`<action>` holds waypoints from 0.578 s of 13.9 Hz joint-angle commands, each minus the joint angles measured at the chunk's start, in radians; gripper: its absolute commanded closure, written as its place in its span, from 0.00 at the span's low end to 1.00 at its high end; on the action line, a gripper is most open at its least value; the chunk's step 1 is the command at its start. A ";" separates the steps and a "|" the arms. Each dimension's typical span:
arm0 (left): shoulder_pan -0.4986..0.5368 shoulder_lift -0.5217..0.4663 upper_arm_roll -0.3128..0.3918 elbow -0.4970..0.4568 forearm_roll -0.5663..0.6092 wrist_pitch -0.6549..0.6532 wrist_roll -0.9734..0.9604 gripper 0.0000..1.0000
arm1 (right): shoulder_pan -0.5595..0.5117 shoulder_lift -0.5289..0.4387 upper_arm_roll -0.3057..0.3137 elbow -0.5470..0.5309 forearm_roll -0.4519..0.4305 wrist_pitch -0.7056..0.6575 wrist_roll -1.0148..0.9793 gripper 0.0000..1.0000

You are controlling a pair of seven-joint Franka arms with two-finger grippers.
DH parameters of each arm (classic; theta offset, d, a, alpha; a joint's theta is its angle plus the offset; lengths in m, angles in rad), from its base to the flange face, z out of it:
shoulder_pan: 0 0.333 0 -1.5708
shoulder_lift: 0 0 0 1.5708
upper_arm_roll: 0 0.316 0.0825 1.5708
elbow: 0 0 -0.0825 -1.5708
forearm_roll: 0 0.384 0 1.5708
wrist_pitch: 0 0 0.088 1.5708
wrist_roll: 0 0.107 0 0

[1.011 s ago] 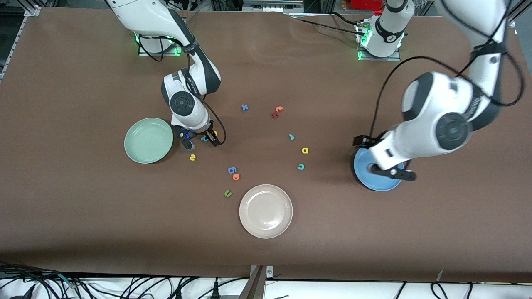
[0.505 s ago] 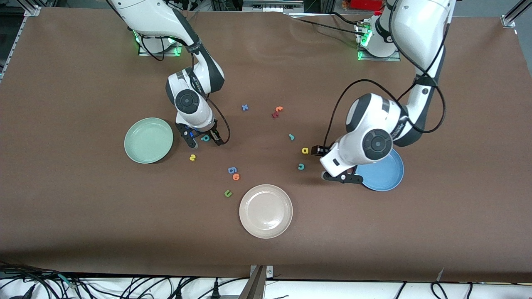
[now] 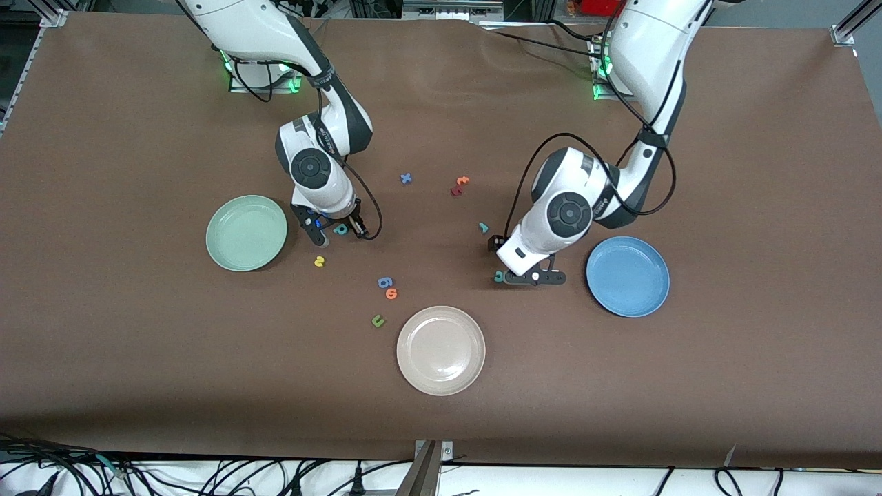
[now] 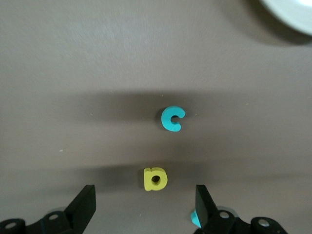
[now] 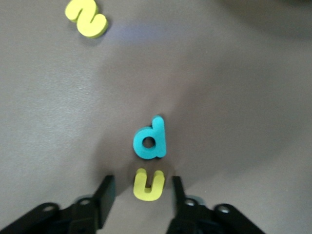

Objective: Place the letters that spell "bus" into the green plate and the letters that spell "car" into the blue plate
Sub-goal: 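Grasp the yellow u with the right gripper while the left gripper reaches the D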

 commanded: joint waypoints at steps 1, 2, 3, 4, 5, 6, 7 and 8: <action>-0.020 -0.001 0.014 -0.061 -0.017 0.076 -0.014 0.09 | 0.003 0.008 0.002 -0.007 0.012 0.006 -0.012 0.64; -0.023 -0.001 0.014 -0.063 -0.017 0.077 -0.020 0.11 | 0.003 0.008 0.002 -0.007 0.012 0.004 -0.017 0.73; -0.030 -0.001 0.014 -0.069 -0.017 0.077 -0.034 0.15 | 0.003 0.008 0.002 -0.007 0.012 0.003 -0.021 0.82; -0.050 -0.001 0.017 -0.080 -0.017 0.097 -0.052 0.15 | 0.003 0.008 0.002 -0.007 0.012 0.001 -0.023 0.89; -0.068 -0.001 0.018 -0.098 -0.016 0.128 -0.083 0.15 | 0.003 0.008 0.002 -0.007 0.012 0.000 -0.022 0.90; -0.072 0.004 0.017 -0.103 -0.016 0.146 -0.092 0.15 | 0.003 0.007 0.002 -0.007 0.012 -0.004 -0.022 0.90; -0.072 0.011 0.017 -0.103 -0.016 0.158 -0.094 0.15 | 0.003 0.004 0.002 -0.006 0.012 -0.004 -0.023 0.90; -0.072 0.016 0.017 -0.103 -0.014 0.174 -0.094 0.15 | 0.003 -0.002 0.002 -0.003 0.012 -0.005 -0.022 0.93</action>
